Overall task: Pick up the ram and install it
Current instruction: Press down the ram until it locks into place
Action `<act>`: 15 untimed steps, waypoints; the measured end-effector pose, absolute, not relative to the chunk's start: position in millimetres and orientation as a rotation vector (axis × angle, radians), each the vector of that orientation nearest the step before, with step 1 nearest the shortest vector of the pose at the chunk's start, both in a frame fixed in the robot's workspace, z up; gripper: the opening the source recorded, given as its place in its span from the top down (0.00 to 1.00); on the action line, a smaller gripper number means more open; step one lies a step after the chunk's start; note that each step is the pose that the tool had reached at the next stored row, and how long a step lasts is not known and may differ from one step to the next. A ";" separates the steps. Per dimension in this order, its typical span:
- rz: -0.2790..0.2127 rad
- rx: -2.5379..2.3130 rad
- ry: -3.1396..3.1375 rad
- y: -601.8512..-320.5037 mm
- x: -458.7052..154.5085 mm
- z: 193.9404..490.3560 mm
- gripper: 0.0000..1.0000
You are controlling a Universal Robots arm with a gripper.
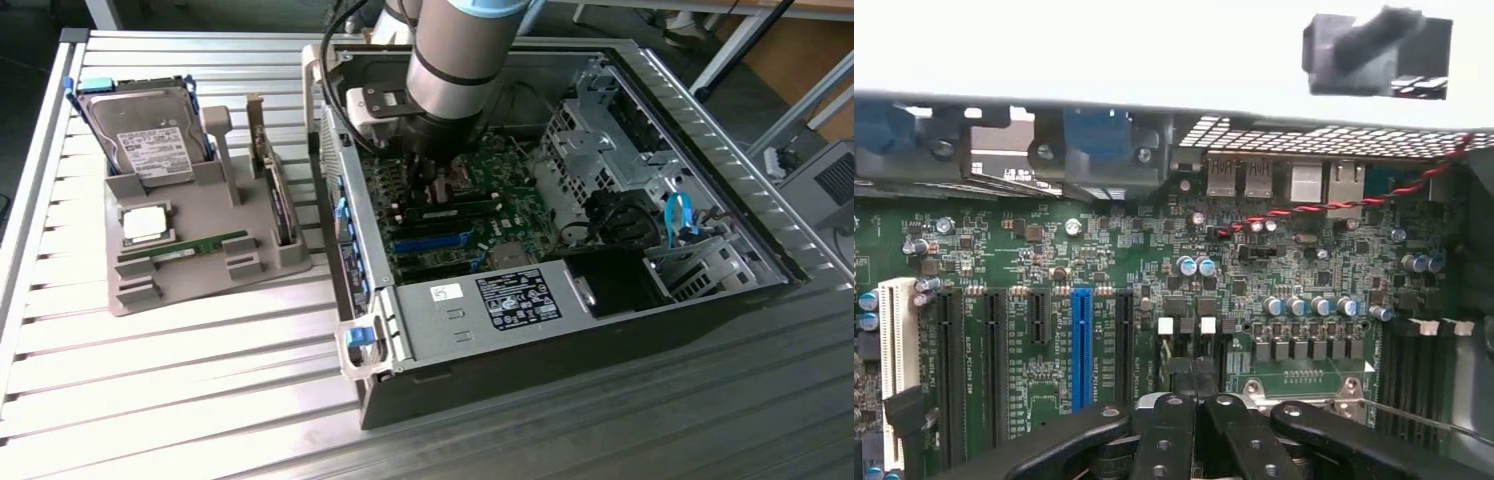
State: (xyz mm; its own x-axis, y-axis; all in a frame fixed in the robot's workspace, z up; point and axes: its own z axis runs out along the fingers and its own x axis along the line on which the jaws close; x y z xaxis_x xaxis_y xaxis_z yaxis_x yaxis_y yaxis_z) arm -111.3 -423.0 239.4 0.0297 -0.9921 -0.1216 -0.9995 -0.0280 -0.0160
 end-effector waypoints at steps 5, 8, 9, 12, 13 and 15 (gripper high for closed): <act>0.116 -2.182 2.120 -429.4 -111.3 234.0 0.91; 0.116 -2.183 2.121 -430.0 -111.3 232.1 0.91; 0.116 -2.183 2.121 -430.1 -111.3 231.6 0.91; 0.116 -2.183 2.121 -430.9 -111.3 228.9 0.91; 0.116 -2.183 2.120 -431.9 -111.3 228.3 0.91; 0.115 -2.181 2.119 -432.2 -111.2 233.4 0.91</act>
